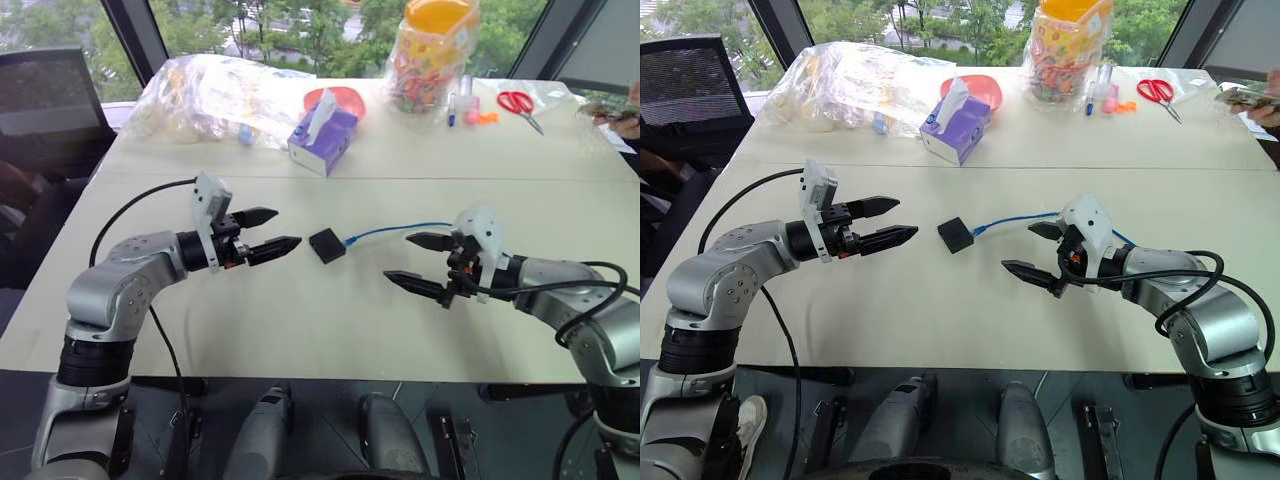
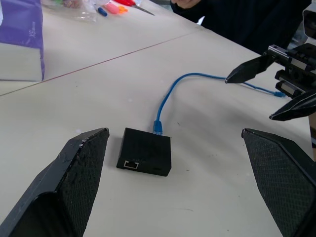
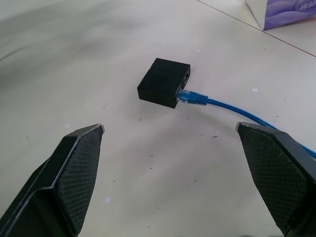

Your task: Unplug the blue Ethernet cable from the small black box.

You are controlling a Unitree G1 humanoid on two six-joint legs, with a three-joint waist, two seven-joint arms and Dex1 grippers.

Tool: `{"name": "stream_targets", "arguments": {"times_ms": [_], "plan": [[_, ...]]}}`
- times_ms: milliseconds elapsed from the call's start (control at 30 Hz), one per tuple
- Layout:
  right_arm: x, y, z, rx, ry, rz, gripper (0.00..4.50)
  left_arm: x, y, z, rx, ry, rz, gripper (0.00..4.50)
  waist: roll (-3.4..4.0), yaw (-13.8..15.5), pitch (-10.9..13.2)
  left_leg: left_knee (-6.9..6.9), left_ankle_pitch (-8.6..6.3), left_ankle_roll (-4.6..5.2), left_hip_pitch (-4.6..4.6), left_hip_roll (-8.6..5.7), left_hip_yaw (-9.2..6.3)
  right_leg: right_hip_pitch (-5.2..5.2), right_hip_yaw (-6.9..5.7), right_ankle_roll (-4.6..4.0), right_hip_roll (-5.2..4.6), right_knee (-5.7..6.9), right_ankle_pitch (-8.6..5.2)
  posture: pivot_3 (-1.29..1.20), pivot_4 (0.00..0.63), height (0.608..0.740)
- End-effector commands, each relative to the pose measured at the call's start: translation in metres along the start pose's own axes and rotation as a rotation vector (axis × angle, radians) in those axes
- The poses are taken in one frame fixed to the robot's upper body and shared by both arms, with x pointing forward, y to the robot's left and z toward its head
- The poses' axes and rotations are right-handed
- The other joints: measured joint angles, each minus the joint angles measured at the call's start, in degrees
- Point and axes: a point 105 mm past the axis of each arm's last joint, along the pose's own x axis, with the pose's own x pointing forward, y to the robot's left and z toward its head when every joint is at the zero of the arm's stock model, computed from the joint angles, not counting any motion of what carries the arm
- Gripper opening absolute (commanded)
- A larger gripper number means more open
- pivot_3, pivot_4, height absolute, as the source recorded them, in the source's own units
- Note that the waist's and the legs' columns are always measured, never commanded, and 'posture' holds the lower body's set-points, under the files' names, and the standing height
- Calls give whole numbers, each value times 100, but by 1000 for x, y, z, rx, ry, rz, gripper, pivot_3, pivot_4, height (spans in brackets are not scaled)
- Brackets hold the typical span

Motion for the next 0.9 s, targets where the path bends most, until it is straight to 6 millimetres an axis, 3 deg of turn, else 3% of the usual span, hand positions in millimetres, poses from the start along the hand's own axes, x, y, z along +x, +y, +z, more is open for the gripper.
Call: {"name": "stream_targets", "arguments": {"times_ms": [33,267,467,700,900], "plan": [[-5,-6,20,-78,-43,-12,4500,-2,-5,10,37,-18,-26,4489,0,2,0,0,0,0,0,0,0,0,0,0,0,0,0,0,150,728],[-7,-11,31,-160,-19,8,4500,-1,-4,11,52,-10,-28,4489,0,10,0,1,0,0,-1,-1,0,1,0,0,-1,-2,0,0,150,728],[-1,-31,36,-292,76,39,4500,3,-8,7,70,10,-37,4489,0,-10,0,1,0,0,0,-1,2,1,0,0,-1,-1,0,0,150,728],[45,-40,38,-398,220,158,4500,6,-4,9,103,11,-15,4489,0,-53,1,-1,0,0,3,0,5,-4,1,1,1,4,1,0,150,728],[87,-45,36,-501,325,269,4500,0,-13,-12,129,79,-14,4489,2,-50,2,-6,1,0,4,-2,5,-8,2,7,2,11,2,0,150,728]]}}
